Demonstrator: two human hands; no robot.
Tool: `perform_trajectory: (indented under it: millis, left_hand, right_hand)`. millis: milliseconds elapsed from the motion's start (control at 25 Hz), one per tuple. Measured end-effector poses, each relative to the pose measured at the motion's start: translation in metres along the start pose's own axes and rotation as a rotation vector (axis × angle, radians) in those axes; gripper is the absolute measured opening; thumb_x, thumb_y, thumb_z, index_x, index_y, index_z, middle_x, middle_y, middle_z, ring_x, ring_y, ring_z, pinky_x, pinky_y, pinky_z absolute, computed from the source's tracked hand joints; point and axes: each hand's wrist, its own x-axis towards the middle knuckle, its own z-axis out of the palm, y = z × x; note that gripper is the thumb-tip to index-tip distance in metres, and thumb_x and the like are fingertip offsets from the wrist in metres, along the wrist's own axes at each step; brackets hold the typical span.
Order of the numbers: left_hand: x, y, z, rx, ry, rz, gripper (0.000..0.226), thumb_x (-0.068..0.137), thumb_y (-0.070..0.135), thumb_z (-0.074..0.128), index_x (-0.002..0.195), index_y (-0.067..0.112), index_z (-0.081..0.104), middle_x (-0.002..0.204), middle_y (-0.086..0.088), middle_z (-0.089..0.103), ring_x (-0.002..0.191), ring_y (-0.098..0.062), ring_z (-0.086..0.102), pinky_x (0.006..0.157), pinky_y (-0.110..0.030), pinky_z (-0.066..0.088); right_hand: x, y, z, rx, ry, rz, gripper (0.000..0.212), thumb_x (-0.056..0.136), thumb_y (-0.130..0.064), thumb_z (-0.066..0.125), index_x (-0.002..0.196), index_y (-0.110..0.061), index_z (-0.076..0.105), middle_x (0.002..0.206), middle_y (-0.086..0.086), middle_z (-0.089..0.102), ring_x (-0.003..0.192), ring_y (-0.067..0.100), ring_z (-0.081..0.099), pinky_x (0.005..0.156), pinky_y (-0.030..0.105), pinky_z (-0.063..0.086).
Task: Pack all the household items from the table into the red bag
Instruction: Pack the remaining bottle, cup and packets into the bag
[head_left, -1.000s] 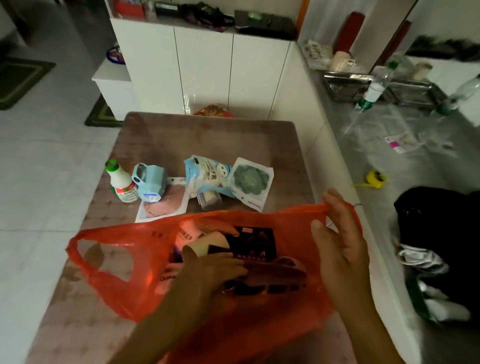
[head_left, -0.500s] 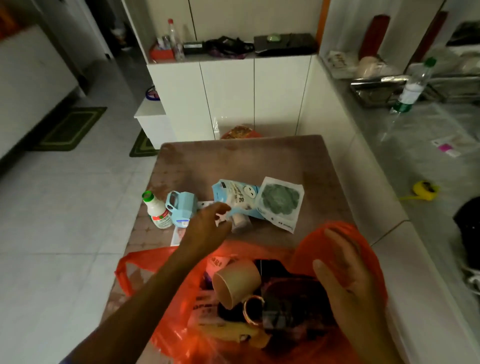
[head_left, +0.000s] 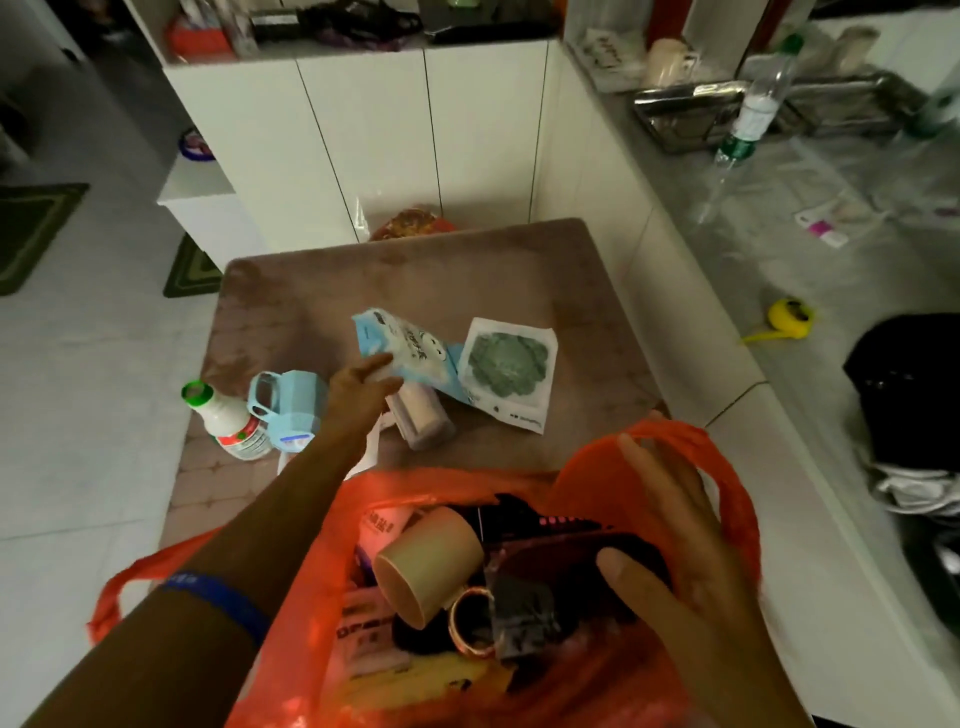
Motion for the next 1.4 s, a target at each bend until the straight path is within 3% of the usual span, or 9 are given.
perform_trajectory:
  millis: [160,320,480,640,840,920,1160,1280,1400]
  left_hand:
    - [-0.084,0.074,-0.032,-0.440,-0.057,0.196,0.030,0.089,-0.003,0.057,0.117,0.005,0.065,0.098,-0.004,0.076,0.089,-0.018,0.073,0.072,-0.022,0.058]
    - [-0.190,0.078,-0.092,-0.783,-0.279,0.266,0.035,0.089,0.011,0.058,0.123,0.001,0.060,0.133,-0.014,0.060,0.128,-0.035,0.051,0.103,-0.046,0.044]
    - [-0.275,0.017,-0.092,-1.098,-0.200,-0.038,0.021,0.081,0.014,0.056,0.084,0.007,0.075,0.110,-0.016,0.072,0.111,-0.037,0.063,0.095,-0.056,0.048]
    - [-0.302,-0.029,-0.072,-0.585,-0.126,-0.320,0.023,0.077,0.009,0.058,0.077,0.001,0.079,0.097,-0.017,0.076,0.100,-0.036,0.068,0.074,-0.039,0.058]
    - [-0.313,-0.051,-0.088,0.637,-0.194,0.517,0.039,0.089,0.046,0.056,0.126,0.034,0.057,0.132,0.010,0.059,0.119,-0.008,0.056,0.097,-0.033,0.048]
    - [-0.312,-0.046,-0.089,0.860,-0.237,0.493,0.056,0.090,0.055,0.046,0.141,0.032,0.038,0.136,0.012,0.052,0.119,-0.006,0.053,0.097,-0.030,0.046]
    - [-0.324,-0.026,-0.081,0.908,-0.351,0.589,0.034,0.086,0.052,0.044,0.109,0.039,0.065,0.100,0.018,0.072,0.086,0.000,0.068,0.074,-0.019,0.053]
    - [-0.335,-0.012,-0.081,0.873,-0.317,0.669,0.022,0.071,0.042,0.072,0.093,0.043,0.070,0.089,0.024,0.072,0.074,0.009,0.065,0.065,-0.010,0.054]
    - [-0.320,0.001,-0.086,0.727,-0.021,0.768,0.026,0.079,0.037,0.061,0.104,0.034,0.068,0.098,0.015,0.068,0.082,0.001,0.061,0.069,-0.018,0.055]
  right_hand:
    - [0.003,-0.004,0.003,0.061,0.051,0.095,0.070,0.078,-0.032,0.073,0.135,-0.059,0.043,0.147,-0.032,0.037,0.138,-0.002,0.036,0.105,0.030,0.041]
    - [-0.011,-0.013,0.012,-0.165,0.188,0.134,0.026,0.084,-0.039,0.069,0.104,-0.055,0.062,0.117,-0.017,0.065,0.114,0.002,0.057,0.098,0.014,0.041]
    - [-0.023,-0.012,0.059,0.464,-0.161,0.707,0.038,0.072,-0.057,0.074,0.108,-0.051,0.062,0.103,-0.005,0.075,0.088,0.018,0.074,0.062,0.033,0.060]
    - [-0.029,0.004,0.105,0.908,-0.174,1.036,0.040,0.084,-0.029,0.069,0.119,-0.012,0.068,0.118,0.022,0.068,0.095,0.037,0.070,0.064,0.042,0.059]
    - [-0.037,0.007,0.101,0.720,0.111,0.892,0.021,0.081,-0.001,0.068,0.085,-0.020,0.075,0.101,0.013,0.075,0.079,0.027,0.073,0.047,0.032,0.054]
    - [-0.050,0.012,0.082,0.575,0.191,0.821,0.021,0.082,-0.004,0.070,0.081,-0.024,0.077,0.103,0.005,0.073,0.086,0.026,0.070,0.045,0.028,0.053]
    - [-0.070,0.028,0.056,0.086,-0.032,0.653,0.028,0.087,0.000,0.067,0.111,-0.013,0.071,0.129,0.008,0.060,0.107,0.021,0.059,0.082,0.022,0.052]
    - [-0.072,0.018,0.056,-0.253,-0.365,0.577,0.020,0.094,-0.028,0.062,0.109,-0.019,0.072,0.098,0.002,0.070,0.081,0.012,0.061,0.056,0.001,0.038]
    - [-0.068,0.002,0.057,-0.445,-0.187,0.217,0.009,0.088,-0.048,0.061,0.096,-0.051,0.062,0.072,-0.020,0.062,0.072,-0.006,0.059,0.061,0.007,0.047]
